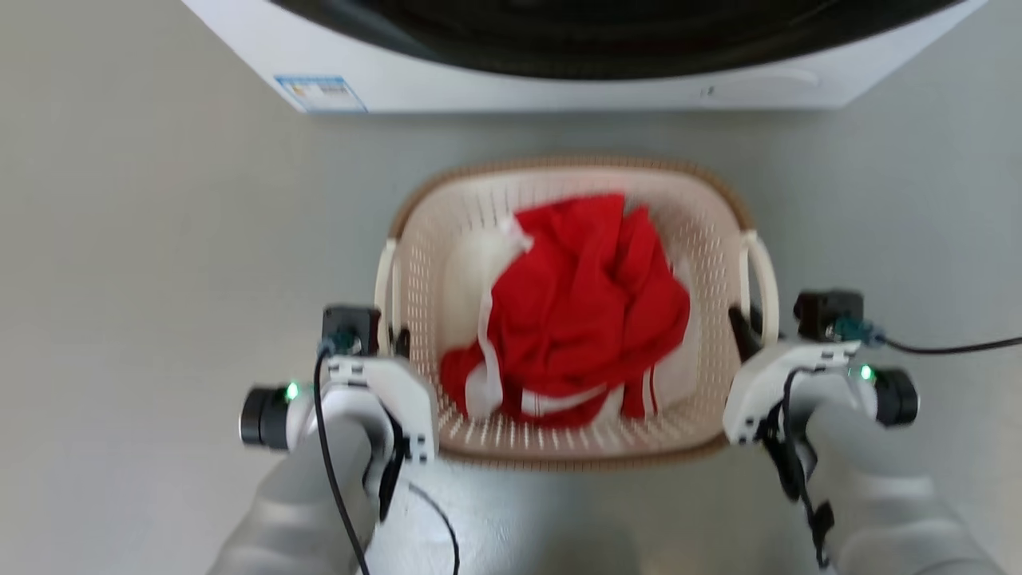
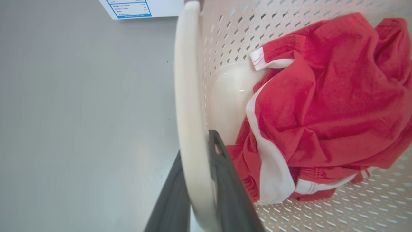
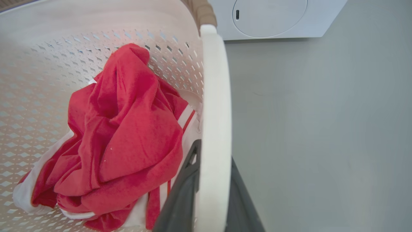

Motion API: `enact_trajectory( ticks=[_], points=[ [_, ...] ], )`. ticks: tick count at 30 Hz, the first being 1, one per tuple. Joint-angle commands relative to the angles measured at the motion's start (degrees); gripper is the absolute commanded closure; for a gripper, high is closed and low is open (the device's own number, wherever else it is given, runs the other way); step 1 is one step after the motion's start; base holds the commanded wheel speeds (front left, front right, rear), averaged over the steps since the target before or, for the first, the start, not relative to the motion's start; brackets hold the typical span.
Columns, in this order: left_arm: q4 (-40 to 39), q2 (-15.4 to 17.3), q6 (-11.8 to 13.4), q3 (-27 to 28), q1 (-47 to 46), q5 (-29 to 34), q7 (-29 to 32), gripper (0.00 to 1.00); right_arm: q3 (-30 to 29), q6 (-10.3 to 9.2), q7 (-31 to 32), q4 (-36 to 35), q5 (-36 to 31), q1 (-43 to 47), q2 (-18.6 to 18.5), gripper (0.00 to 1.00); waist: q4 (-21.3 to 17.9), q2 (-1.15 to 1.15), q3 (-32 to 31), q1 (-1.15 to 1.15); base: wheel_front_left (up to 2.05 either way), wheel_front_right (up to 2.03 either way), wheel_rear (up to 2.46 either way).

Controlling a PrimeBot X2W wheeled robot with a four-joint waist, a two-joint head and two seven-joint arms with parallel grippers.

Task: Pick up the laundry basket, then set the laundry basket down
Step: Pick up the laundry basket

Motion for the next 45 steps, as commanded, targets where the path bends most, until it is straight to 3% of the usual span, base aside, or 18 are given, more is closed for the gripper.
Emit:
enact_trajectory(
  ticks=[1,27,45],
  points=[
    [-0.09,1.52,0.22,0.60,1.44,-0.13,-0.17,1.00,1.48,0.42,0.09,-0.18,0.29,2.24,0.84,1.00,-0.08,0.00,-3.47,0.00,0.00,0.00,0.00],
    [6.00,1.52,-0.96,-7.53,20.72,-7.96,5.93,1.00,22.09,0.42,10.35,-1.89,19.64,22.08,0.84,1.00,-2.63,0.00,-32.49,0.00,0.00,0.00,0.00],
    [7.00,1.52,-1.46,-9.18,22.29,-8.56,6.46,1.00,28.27,0.42,10.31,-1.12,26.03,23.33,0.84,1.00,-3.07,0.00,-36.22,0.00,0.00,0.00,0.00]
  ],
)
